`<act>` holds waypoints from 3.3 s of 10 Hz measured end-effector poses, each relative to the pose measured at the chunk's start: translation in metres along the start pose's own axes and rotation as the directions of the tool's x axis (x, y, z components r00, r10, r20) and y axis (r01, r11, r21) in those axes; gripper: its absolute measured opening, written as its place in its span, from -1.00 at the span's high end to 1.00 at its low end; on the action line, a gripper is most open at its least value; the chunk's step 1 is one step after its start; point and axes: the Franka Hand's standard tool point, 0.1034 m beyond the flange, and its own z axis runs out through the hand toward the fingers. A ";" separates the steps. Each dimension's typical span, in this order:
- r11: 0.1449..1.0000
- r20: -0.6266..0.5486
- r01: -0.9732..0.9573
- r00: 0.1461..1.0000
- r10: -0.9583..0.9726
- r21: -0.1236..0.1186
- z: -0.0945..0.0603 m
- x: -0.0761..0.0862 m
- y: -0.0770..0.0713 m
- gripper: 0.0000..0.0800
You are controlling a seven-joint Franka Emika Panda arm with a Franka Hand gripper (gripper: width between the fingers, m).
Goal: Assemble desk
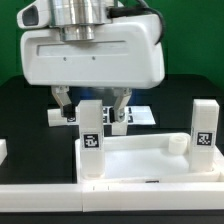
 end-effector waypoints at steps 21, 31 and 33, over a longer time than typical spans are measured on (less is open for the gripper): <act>0.872 0.068 -0.488 0.871 0.486 0.022 0.003 -0.008 0.001 -0.61; 0.994 0.009 -0.108 0.994 0.108 0.027 0.004 -0.002 -0.004 0.26; 0.936 0.013 -0.352 0.936 0.352 0.016 0.004 0.000 0.003 0.27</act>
Offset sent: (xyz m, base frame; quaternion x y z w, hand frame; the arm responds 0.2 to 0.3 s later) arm 0.0000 0.0000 0.0000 0.0000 0.0000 0.1296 0.9916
